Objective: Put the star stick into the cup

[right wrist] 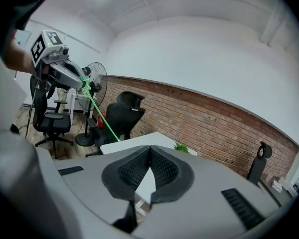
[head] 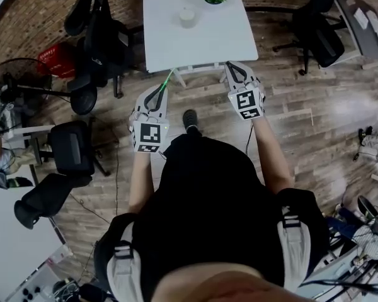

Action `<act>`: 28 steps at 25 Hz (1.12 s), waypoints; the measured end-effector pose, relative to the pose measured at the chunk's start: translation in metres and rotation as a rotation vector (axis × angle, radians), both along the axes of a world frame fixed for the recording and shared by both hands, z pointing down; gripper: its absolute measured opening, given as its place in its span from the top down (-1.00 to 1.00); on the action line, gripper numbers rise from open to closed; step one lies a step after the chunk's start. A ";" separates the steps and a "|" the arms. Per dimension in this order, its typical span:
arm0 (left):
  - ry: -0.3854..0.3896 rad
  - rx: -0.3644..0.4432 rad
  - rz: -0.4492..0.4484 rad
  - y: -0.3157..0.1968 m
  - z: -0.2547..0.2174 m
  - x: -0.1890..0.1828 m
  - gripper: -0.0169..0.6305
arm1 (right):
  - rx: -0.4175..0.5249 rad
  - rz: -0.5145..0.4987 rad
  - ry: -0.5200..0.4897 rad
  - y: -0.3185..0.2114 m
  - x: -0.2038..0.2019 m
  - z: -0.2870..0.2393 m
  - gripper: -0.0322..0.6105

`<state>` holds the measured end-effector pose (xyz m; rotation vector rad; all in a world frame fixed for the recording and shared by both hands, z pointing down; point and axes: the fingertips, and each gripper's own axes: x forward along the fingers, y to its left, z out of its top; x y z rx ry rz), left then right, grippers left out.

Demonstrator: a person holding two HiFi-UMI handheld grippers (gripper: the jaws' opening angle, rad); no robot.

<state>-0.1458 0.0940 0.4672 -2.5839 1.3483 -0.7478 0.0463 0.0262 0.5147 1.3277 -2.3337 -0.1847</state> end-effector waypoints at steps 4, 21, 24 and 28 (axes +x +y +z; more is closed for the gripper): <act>-0.007 0.002 0.044 -0.030 0.000 0.002 0.86 | -0.014 0.057 0.002 -0.020 0.008 0.000 0.90; 0.024 -0.006 0.115 -0.122 0.004 -0.040 0.86 | -0.047 0.123 0.026 -0.095 -0.030 0.014 0.90; 0.022 -0.009 0.124 -0.135 0.006 -0.044 0.86 | -0.049 0.130 0.027 -0.106 -0.033 0.017 0.90; 0.013 -0.017 0.136 -0.148 0.009 -0.049 0.86 | -0.038 0.144 0.016 -0.118 -0.034 0.020 0.90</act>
